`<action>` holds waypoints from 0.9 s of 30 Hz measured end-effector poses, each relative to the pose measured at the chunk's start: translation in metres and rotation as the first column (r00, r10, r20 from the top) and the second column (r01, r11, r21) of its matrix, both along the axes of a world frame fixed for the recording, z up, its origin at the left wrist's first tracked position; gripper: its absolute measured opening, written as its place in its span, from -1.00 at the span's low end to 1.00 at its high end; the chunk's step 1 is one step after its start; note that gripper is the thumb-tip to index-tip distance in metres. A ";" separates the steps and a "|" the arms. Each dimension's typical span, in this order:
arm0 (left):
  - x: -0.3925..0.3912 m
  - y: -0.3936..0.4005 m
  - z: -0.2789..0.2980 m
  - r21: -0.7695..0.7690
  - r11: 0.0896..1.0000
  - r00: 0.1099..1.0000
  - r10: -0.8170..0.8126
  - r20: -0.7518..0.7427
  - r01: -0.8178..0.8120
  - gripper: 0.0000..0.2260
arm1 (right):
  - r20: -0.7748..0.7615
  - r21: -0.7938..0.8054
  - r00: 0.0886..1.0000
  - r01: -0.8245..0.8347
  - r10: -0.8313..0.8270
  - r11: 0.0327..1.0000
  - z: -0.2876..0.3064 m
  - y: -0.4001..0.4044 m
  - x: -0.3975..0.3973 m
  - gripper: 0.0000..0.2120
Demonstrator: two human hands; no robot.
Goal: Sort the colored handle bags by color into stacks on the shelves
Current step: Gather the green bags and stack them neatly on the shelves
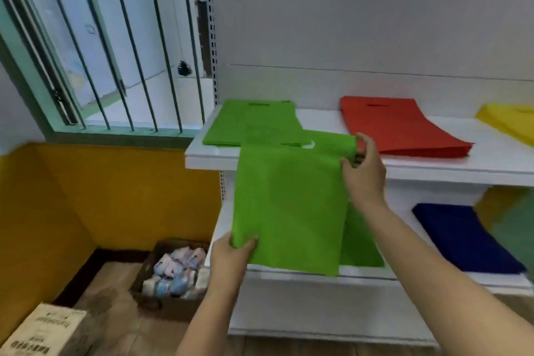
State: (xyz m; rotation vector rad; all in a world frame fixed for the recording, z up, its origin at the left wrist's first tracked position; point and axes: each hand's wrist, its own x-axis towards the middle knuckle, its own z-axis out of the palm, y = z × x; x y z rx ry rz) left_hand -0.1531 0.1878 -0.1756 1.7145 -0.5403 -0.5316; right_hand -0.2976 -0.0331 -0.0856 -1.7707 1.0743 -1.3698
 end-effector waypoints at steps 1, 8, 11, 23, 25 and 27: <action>-0.013 -0.002 -0.009 0.013 0.999 0.999 -0.045 -0.027 0.045 -0.91 | -0.019 -0.004 0.999 0.036 -0.036 0.999 -0.006 0.007 -0.020 -0.48; -0.073 -0.036 -0.055 0.103 0.967 0.967 -0.221 -0.128 0.235 -0.85 | -0.262 0.030 0.945 0.210 -0.195 0.977 -0.058 -0.018 -0.121 -0.68; -0.091 -0.062 -0.072 0.153 0.951 0.941 -0.227 -0.252 0.270 -0.89 | -0.403 0.064 0.902 0.196 -0.154 0.979 -0.092 -0.052 -0.149 -0.93; -0.167 -0.210 -0.143 0.266 0.955 0.881 0.010 -0.474 0.133 -0.82 | -0.512 0.404 0.852 0.131 0.105 0.905 -0.221 -0.239 -0.210 -0.84; -0.172 -0.225 -0.161 0.288 0.951 0.874 0.039 -0.485 0.117 -0.78 | -0.576 0.424 0.800 0.118 0.167 0.898 -0.235 -0.259 -0.202 -0.85; -0.175 -0.239 -0.180 0.306 0.946 0.864 0.064 -0.500 0.108 -0.76 | -0.597 0.409 0.779 0.089 0.193 0.908 -0.249 -0.276 -0.192 -0.83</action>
